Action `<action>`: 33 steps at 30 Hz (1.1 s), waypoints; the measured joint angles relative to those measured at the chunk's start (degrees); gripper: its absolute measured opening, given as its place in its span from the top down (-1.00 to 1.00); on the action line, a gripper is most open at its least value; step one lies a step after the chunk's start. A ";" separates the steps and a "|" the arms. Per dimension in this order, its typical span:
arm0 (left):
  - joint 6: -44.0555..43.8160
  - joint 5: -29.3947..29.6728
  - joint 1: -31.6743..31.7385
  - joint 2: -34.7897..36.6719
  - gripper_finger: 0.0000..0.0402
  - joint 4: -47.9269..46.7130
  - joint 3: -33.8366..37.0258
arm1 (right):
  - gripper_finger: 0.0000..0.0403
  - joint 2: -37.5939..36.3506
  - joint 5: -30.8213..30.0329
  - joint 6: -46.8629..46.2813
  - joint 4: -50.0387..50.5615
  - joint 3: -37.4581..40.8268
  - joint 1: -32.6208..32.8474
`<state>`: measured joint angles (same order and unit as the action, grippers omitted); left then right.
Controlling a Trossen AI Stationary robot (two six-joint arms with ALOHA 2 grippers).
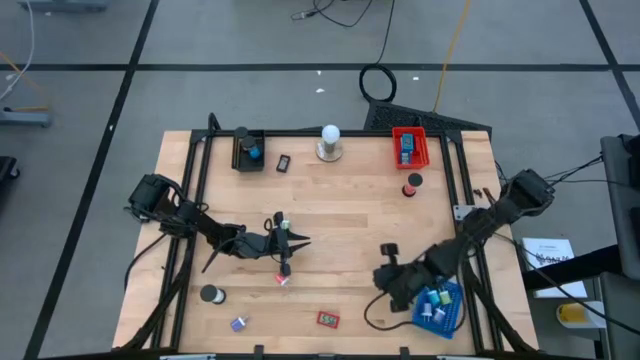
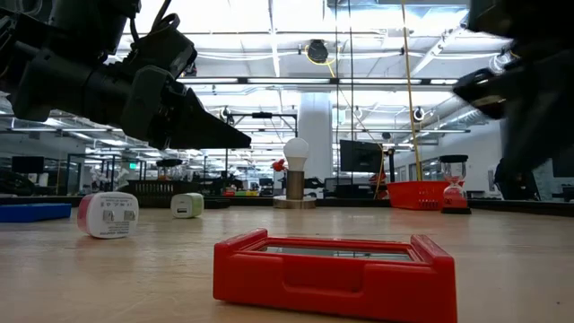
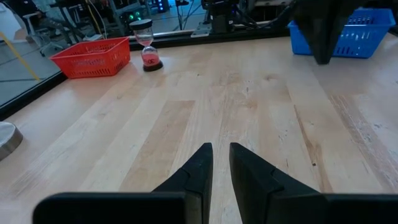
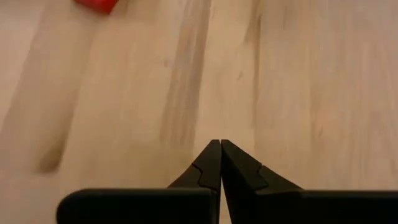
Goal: Pick & Place Office items
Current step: Put the blue digital clock into the red bin
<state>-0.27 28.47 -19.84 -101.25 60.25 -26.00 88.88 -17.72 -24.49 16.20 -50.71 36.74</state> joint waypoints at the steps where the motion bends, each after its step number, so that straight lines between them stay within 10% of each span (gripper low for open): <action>1: -0.03 -0.02 -0.01 0.00 0.69 0.00 0.00 | 1.00 0.00 0.00 2.67 -2.97 1.18 -1.13; 18: -0.09 -0.01 -0.01 0.00 0.69 0.00 0.00 | 1.00 0.00 -3.30 27.24 -44.16 13.27 -7.83; 33: -0.09 -0.02 -0.02 0.00 0.69 0.00 0.00 | 0.99 0.00 -3.47 26.17 -61.04 19.86 -7.83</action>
<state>-0.36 28.45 -19.85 -101.25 60.25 -26.00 88.88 -21.19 1.68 -44.84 -30.85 28.91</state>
